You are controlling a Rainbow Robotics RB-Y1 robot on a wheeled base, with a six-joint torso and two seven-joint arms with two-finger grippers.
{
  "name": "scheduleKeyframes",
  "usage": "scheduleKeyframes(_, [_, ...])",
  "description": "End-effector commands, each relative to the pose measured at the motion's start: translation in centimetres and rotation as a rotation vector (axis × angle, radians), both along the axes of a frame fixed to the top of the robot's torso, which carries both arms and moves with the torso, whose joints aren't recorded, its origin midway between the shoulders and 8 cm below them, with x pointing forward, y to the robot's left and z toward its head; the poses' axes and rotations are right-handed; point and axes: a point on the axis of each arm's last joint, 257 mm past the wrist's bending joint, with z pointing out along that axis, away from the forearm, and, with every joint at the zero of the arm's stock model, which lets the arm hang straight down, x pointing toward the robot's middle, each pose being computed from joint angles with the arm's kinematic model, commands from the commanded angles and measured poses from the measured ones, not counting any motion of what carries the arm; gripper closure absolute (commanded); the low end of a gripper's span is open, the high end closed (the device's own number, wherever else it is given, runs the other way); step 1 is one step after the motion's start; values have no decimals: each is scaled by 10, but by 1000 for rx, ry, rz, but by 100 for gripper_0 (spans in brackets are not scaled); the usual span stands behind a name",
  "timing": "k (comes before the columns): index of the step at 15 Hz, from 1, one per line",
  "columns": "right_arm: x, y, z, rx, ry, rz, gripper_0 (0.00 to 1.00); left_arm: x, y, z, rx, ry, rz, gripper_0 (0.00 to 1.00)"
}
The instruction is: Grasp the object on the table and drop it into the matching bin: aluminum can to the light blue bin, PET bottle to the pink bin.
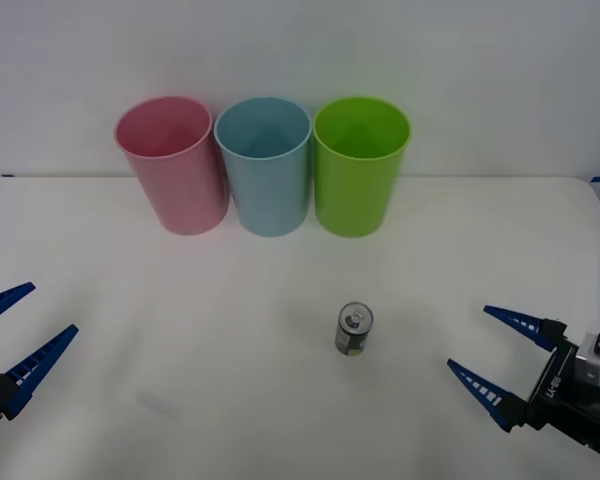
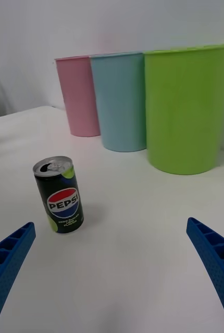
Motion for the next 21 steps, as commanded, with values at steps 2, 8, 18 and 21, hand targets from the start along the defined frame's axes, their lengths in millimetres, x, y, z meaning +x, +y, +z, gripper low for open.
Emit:
scheduleKeyframes(2, [0,24,-15,6,21,50,0,0,0,0,0,0,0,0])
scheduleKeyframes(8, [8,66,-34,-7,44,78,0,0,0,0,0,0,0,0])
scheduleKeyframes(18, [40,130,-43,-26,38,55,0,0,0,0,0,0,0,0])
scheduleKeyframes(21, [50,145,-45,-46,35,46,0,0,0,0,0,0,0,0])
